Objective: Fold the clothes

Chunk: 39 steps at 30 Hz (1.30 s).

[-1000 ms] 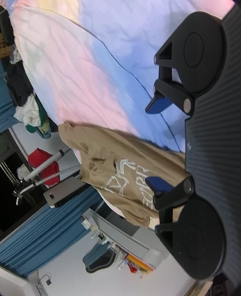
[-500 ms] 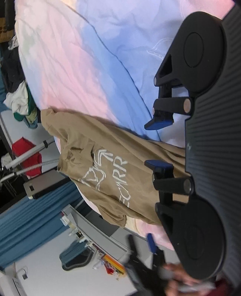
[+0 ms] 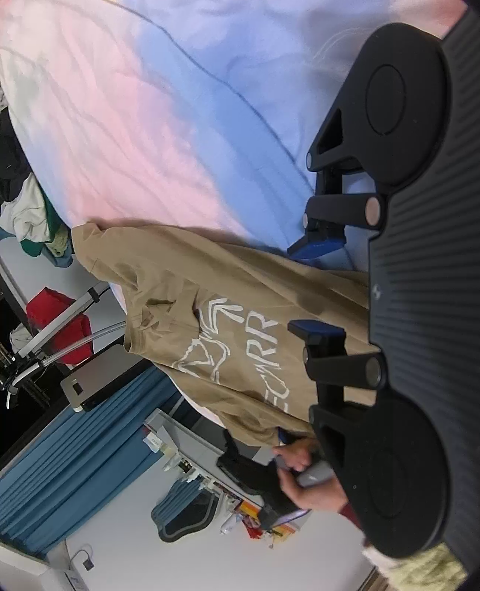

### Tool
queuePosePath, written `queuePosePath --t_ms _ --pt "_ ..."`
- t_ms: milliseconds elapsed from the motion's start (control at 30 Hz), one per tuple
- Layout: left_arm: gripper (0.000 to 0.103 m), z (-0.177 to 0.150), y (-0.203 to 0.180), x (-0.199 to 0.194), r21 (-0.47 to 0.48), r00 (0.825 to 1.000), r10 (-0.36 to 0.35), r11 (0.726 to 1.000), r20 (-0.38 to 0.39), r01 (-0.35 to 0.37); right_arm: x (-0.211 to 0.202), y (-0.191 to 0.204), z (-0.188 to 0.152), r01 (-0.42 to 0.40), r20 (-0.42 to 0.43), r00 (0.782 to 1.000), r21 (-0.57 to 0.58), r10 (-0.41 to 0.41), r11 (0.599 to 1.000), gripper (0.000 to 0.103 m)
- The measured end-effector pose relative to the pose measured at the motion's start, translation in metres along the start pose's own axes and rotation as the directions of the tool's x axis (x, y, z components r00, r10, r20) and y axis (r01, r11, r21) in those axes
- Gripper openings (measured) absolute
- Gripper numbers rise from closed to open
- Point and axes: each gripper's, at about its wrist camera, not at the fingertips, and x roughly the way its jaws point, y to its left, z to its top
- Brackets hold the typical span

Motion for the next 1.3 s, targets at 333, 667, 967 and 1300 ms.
queuePosePath --t_ms 333,667,967,1300 --pt "0.007 -0.019 -0.088 0.030 0.587 0.971 0.200 0.773 0.135 -0.241 0.027 -0.013 0.010 0.022 -0.007 1.000 0.034 -0.021 0.999 0.040" --pt "0.006 -0.132 -0.235 -0.007 0.949 0.973 -0.137 0.281 0.185 -0.141 0.005 -0.017 0.010 -0.025 0.034 0.999 0.091 0.022 0.996 0.040" --pt "0.026 -0.284 -0.284 0.010 0.994 0.985 -0.144 0.045 -0.090 0.097 -0.001 -0.028 0.013 -0.019 0.055 0.998 0.127 0.012 0.992 0.040" --pt "0.074 -0.245 -0.243 -0.005 0.937 0.962 -0.130 0.229 -0.239 0.264 0.001 -0.039 0.017 -0.030 0.059 0.998 0.180 0.019 0.983 0.040"
